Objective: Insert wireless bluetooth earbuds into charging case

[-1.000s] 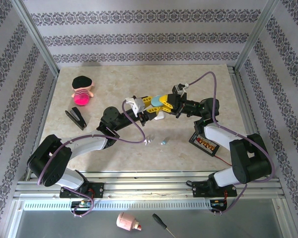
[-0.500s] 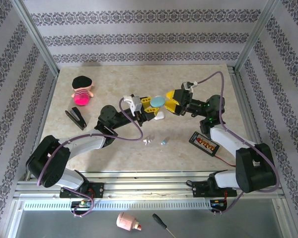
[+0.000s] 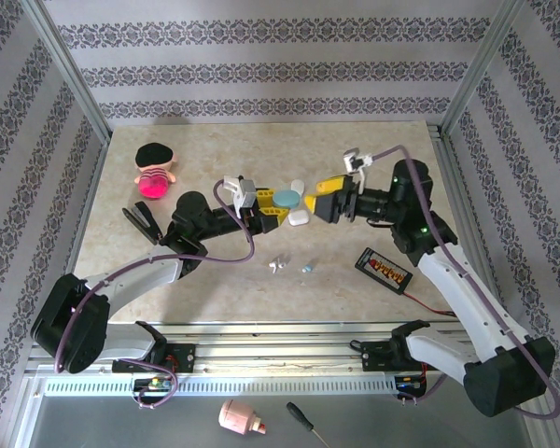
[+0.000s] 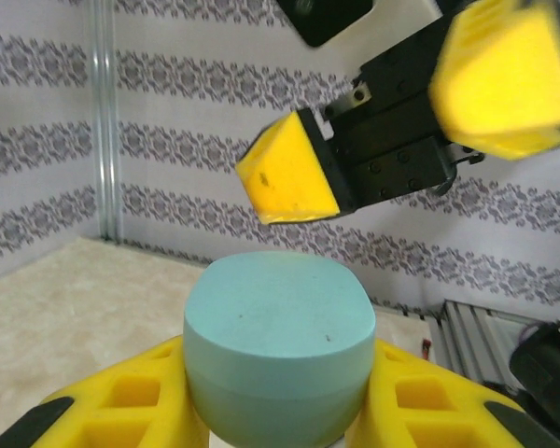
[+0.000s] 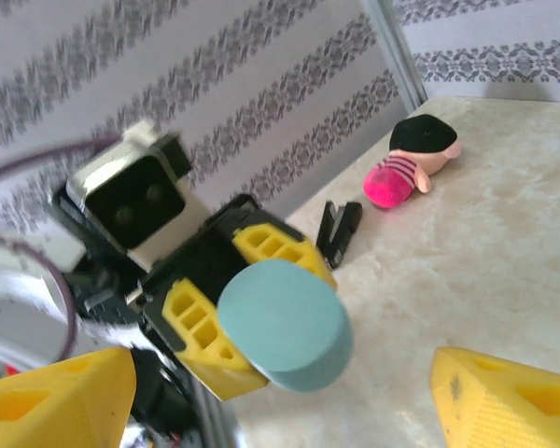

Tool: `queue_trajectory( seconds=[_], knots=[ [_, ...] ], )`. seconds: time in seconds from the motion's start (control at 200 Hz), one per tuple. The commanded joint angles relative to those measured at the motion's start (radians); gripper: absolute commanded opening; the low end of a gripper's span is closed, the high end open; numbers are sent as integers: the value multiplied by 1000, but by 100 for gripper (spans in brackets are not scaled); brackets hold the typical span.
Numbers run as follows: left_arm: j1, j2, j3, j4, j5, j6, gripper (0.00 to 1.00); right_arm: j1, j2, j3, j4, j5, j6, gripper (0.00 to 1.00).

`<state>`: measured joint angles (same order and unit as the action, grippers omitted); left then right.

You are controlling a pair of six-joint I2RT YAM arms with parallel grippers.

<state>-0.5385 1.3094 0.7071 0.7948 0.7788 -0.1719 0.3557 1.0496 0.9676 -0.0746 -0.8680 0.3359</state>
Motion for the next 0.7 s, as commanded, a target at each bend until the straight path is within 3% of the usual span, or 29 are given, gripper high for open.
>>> queue_trajectory(
  seconds=[0.0, 0.335, 0.695],
  knots=[
    [11, -31, 25, -58, 78, 20, 33, 80, -9, 51, -167, 107, -331, 83],
    [11, -33, 25, -8, 116, -23, 35, 128, 92, 116, -208, 108, -388, 82],
    [10, -24, 22, 40, 175, -63, 33, 131, 126, 158, -238, 237, -353, 81]
  ],
)
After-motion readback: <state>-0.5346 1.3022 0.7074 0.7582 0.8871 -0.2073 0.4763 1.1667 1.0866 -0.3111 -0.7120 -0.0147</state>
